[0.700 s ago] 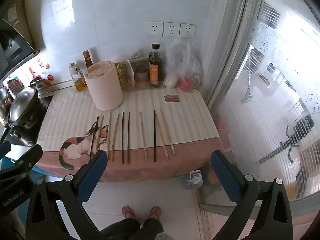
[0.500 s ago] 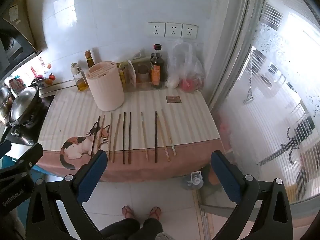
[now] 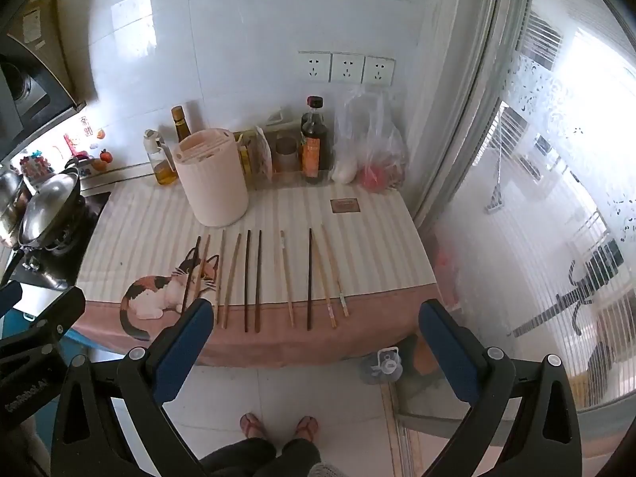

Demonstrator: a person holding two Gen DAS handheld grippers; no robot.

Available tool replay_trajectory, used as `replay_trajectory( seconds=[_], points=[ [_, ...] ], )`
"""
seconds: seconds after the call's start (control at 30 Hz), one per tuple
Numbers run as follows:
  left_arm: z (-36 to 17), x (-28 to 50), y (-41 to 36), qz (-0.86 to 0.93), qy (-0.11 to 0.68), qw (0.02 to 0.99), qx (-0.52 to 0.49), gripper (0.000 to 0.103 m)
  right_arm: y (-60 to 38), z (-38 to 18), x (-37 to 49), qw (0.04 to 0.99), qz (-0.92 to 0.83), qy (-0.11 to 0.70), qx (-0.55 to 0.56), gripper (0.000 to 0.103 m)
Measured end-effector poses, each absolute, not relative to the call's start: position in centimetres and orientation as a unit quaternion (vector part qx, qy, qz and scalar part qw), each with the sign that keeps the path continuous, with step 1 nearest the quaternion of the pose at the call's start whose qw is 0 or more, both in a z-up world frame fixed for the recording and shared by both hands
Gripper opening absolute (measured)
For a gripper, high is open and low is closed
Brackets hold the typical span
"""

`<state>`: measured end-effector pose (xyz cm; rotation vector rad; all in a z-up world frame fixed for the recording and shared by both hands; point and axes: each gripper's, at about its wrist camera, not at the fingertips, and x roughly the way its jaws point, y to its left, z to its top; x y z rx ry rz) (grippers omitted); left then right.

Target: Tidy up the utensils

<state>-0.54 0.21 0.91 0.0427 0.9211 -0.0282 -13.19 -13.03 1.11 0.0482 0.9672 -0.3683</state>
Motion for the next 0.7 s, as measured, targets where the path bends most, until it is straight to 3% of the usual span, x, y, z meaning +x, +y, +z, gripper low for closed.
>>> replay_trajectory(
  seconds=[0.7],
  points=[
    [0.64,-0.25,-0.08,-0.021,0.459,0.888,0.014,0.103,-13.02,1.61,-13.11,0.870,-0.180,0.459,0.019,0.103]
  ],
)
